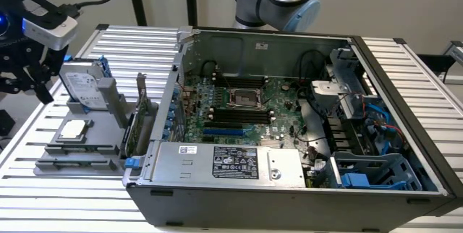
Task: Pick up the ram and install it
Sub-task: 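Pick up the ram and move it above insertion slot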
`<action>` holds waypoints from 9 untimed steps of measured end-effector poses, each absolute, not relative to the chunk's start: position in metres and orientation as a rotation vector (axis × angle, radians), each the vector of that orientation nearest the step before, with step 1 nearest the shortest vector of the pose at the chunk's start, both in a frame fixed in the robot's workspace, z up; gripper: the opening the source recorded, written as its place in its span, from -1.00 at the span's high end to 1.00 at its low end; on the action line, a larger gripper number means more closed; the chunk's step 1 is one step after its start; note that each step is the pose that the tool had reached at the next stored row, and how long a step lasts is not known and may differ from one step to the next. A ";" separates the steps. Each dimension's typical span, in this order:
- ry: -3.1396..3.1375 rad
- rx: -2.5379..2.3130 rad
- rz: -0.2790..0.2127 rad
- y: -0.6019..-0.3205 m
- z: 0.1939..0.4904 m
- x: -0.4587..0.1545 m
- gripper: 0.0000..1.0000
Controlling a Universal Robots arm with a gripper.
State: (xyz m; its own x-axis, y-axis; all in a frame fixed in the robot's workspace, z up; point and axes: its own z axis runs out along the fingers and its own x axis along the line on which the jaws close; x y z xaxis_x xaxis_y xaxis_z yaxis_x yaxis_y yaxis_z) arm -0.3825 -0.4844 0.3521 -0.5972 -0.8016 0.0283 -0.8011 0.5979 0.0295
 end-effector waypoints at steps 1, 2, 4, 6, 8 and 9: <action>-2.761 1.416 -0.021 -0.484 0.352 -0.382 0.79; -2.748 1.441 -0.020 -0.484 0.352 -0.382 0.79; -2.720 1.492 -0.019 -0.484 0.351 -0.382 0.79; -2.693 1.541 -0.018 -0.484 0.350 -0.382 0.79; -2.664 1.589 -0.017 -0.484 0.350 -0.382 0.79; -2.650 1.613 -0.016 -0.484 0.350 -0.382 0.79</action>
State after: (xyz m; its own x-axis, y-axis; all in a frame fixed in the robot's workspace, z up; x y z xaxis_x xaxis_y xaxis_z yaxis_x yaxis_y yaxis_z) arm -0.3824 -0.4844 0.3496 -0.4587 -0.8882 0.0283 -0.8877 0.4594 0.0295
